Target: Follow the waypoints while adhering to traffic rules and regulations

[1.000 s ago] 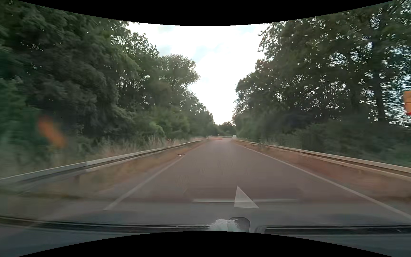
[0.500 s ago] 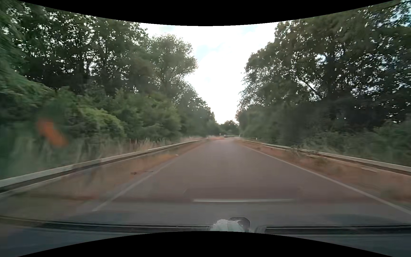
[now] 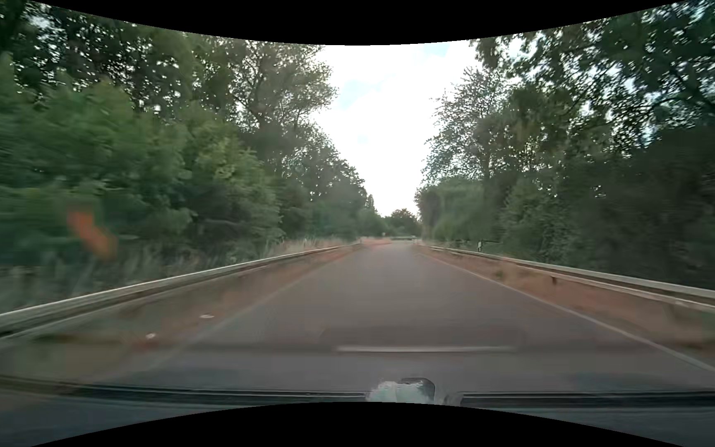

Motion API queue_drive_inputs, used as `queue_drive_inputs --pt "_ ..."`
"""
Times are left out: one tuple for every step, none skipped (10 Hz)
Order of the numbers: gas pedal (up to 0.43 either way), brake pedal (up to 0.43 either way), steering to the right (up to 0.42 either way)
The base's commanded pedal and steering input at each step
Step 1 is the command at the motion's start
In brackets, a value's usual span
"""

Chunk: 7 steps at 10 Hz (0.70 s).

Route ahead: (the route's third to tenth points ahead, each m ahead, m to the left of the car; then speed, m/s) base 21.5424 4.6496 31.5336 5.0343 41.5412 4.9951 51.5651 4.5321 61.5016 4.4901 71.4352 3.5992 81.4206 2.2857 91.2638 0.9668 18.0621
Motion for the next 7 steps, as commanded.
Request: queue_drive_inputs --pt "0.197 0.0 -0.004" --pt "0.197 0.0 -0.004" --pt "0.197 0.0 -0.004" --pt "0.189 0.0 -0.002" --pt "0.169 0.0 0.0" --pt "0.169 0.0 0.001" --pt "0.157 0.0 0.003"
